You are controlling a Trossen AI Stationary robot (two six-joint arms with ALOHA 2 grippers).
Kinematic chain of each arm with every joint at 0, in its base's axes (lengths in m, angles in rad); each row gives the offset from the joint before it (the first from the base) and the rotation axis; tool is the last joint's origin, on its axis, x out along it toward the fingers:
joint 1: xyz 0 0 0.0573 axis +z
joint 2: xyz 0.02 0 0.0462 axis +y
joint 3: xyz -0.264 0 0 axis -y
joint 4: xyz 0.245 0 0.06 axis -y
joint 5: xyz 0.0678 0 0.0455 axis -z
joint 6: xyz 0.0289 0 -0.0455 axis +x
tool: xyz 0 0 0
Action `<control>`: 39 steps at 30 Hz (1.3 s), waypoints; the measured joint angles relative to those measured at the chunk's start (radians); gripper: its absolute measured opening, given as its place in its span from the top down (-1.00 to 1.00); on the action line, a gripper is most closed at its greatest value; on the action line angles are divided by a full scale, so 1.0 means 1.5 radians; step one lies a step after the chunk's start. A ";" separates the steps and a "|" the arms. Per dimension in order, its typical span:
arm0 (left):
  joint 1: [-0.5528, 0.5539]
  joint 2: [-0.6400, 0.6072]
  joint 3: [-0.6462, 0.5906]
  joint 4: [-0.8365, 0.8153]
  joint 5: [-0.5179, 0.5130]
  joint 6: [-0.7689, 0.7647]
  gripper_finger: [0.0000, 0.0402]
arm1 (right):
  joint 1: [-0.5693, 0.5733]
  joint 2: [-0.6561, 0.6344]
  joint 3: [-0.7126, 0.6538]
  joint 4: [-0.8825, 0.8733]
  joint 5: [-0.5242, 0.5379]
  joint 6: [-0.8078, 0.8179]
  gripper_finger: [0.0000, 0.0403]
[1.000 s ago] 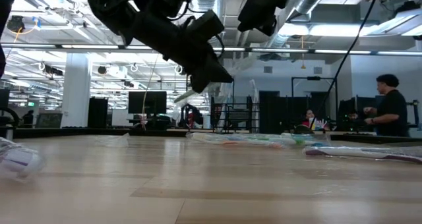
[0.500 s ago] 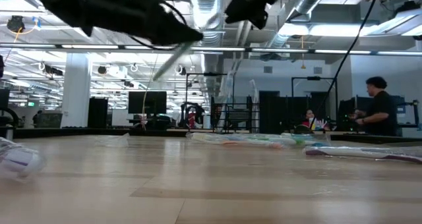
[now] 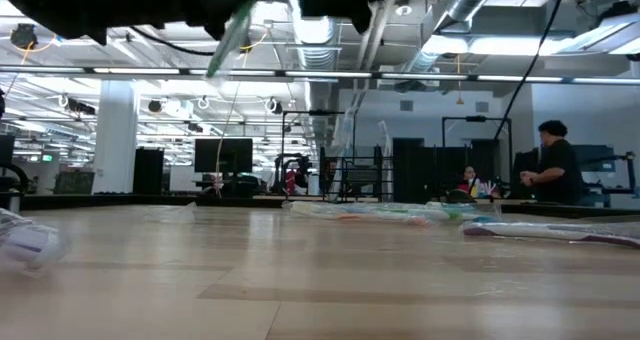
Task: Pick & Place toothbrushing station
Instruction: Put the right green toothbrush into the mesh organizer
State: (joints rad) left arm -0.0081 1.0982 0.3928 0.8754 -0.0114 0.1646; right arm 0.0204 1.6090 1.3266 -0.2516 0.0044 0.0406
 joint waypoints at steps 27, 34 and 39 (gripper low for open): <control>-0.005 0.002 -0.003 0.018 0.006 -0.004 0.91 | -0.005 0.039 0.004 0.171 -0.003 -0.035 0.52; -0.005 0.002 -0.003 0.018 0.006 -0.003 0.91 | 0.000 0.023 0.004 0.177 -0.005 -0.050 0.52; -0.005 0.002 -0.003 0.018 0.006 -0.003 0.91 | 0.006 0.014 0.004 0.181 -0.005 -0.052 0.52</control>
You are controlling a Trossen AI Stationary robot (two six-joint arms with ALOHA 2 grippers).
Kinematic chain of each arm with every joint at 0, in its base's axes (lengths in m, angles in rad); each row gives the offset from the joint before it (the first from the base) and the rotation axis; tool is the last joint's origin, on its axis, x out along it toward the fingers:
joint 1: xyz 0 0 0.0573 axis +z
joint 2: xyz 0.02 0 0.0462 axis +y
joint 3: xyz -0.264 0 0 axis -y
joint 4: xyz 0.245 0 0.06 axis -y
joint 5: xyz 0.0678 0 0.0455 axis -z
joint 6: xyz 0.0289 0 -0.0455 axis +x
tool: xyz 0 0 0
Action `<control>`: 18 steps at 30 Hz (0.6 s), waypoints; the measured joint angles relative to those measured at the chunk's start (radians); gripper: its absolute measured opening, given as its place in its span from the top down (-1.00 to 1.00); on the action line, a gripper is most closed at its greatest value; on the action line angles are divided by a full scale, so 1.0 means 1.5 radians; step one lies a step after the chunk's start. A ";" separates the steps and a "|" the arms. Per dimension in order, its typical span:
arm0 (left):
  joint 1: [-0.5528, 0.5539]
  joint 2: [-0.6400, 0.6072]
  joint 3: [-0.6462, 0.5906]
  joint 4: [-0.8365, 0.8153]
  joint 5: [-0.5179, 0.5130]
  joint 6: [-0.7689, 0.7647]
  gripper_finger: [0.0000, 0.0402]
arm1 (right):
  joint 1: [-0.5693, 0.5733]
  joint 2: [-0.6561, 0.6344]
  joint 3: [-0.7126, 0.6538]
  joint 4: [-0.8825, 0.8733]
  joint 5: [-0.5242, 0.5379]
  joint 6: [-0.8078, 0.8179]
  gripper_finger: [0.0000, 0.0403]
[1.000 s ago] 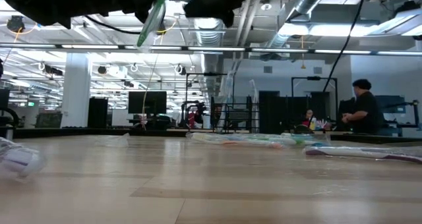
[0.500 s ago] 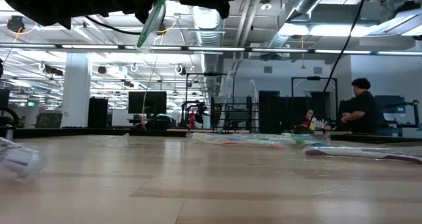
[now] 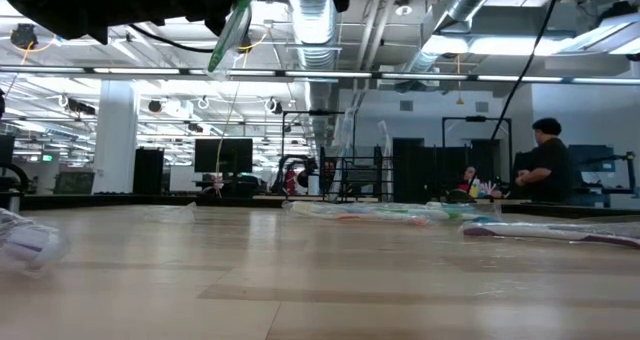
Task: Pick & Place toothbrushing station
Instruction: Put the right green toothbrush into the mesh organizer
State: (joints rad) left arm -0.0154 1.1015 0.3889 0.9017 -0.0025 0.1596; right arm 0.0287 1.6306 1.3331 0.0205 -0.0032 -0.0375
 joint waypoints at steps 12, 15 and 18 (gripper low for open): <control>0.000 0.000 0.000 0.002 -0.001 0.000 0.91 | 0.003 0.005 0.000 0.052 0.000 -0.010 0.52; 0.000 0.000 0.000 0.002 -0.003 0.000 0.91 | 0.003 0.005 -0.001 0.050 0.000 -0.010 0.52; 0.000 0.000 0.000 0.004 -0.011 0.000 0.91 | 0.003 0.005 -0.001 0.056 0.000 -0.010 0.52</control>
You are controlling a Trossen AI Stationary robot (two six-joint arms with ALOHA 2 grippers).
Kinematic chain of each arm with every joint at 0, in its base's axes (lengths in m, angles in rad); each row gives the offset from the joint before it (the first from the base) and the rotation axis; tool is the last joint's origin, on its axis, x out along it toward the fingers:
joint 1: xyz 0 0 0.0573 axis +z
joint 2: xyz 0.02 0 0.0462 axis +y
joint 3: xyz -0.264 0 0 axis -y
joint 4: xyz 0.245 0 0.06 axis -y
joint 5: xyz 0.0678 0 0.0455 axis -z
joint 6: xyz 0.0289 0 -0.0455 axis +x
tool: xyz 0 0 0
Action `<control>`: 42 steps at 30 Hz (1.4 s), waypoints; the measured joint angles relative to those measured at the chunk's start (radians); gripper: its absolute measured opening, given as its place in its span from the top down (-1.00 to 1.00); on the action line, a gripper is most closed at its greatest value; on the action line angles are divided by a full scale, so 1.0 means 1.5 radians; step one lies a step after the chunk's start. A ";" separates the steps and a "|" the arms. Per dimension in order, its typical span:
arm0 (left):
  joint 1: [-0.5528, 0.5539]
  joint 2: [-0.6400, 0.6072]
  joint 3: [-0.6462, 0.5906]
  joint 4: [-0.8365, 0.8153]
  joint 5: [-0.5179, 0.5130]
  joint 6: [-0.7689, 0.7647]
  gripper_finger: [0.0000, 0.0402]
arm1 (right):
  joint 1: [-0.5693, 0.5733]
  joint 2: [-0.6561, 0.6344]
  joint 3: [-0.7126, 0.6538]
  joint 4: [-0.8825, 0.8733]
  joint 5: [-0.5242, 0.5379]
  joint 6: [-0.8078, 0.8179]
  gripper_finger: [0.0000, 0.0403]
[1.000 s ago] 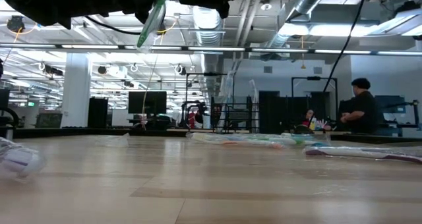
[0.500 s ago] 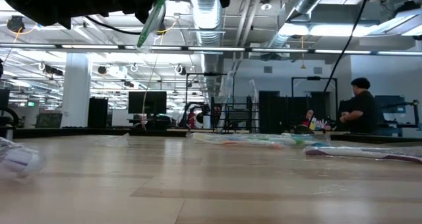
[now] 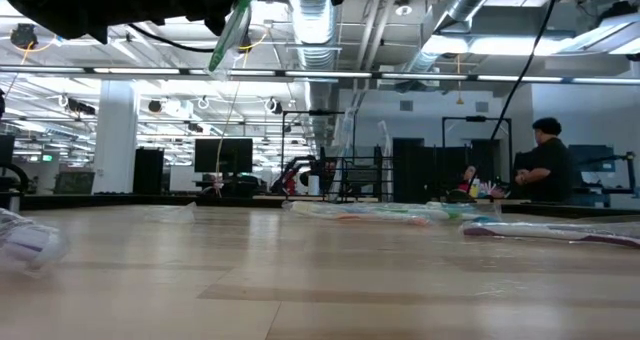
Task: Pick & Place toothbrushing station
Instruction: Put the right green toothbrush into the mesh organizer
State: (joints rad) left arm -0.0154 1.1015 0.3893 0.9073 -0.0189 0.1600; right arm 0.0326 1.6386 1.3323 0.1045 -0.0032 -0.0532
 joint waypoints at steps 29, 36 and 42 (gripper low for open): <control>0.000 0.001 0.001 0.006 -0.005 0.000 0.91 | -0.003 0.045 0.000 0.071 0.003 0.000 0.70; 0.000 0.001 0.001 0.000 -0.005 0.002 0.83 | -0.005 0.045 0.000 0.058 0.000 0.008 0.92; 0.000 0.001 0.000 0.001 -0.005 -0.001 0.72 | -0.005 0.038 0.001 0.035 0.000 0.011 0.96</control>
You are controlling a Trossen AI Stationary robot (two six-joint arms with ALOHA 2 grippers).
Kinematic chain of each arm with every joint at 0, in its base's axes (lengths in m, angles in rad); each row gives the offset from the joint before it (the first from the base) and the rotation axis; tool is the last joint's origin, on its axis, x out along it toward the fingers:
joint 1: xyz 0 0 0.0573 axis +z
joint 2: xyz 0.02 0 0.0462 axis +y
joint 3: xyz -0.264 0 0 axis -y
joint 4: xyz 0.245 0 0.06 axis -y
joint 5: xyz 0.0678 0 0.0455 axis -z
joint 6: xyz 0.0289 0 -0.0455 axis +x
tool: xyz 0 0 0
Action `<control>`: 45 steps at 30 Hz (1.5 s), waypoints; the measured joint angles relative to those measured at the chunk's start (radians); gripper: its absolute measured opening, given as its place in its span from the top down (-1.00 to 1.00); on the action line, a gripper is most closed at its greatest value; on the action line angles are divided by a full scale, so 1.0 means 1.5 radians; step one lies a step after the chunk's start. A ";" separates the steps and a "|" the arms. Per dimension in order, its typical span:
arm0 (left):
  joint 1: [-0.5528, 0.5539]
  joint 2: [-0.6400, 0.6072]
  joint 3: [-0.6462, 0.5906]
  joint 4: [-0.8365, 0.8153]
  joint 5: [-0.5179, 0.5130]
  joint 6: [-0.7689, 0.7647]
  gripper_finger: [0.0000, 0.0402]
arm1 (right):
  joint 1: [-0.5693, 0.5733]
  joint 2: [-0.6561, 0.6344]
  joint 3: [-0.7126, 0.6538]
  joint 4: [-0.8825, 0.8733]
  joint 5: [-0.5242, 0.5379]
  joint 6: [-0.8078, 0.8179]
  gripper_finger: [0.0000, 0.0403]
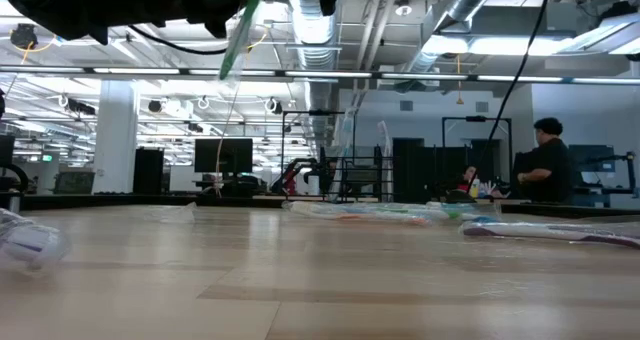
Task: Pick & Place toothbrushing station
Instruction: Put the right green toothbrush into the mesh organizer
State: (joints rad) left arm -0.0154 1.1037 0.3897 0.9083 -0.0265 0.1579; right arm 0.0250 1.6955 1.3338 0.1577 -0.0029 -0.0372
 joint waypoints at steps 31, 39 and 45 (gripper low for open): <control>0.000 -0.001 0.000 -0.012 -0.029 -0.009 0.69 | -0.105 -0.137 -0.023 -0.237 0.016 0.008 0.97; 0.000 -0.001 0.000 -0.016 -0.029 -0.012 0.69 | -0.157 -0.242 -0.139 -0.229 0.061 0.042 0.97; 0.000 -0.001 0.000 -0.017 -0.029 -0.012 0.69 | -0.217 -0.297 -0.197 -0.220 0.078 0.051 0.98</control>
State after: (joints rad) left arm -0.0154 1.1019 0.3897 0.8829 -0.0704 0.1406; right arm -0.3012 1.2502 1.0388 -0.1717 0.1141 0.0387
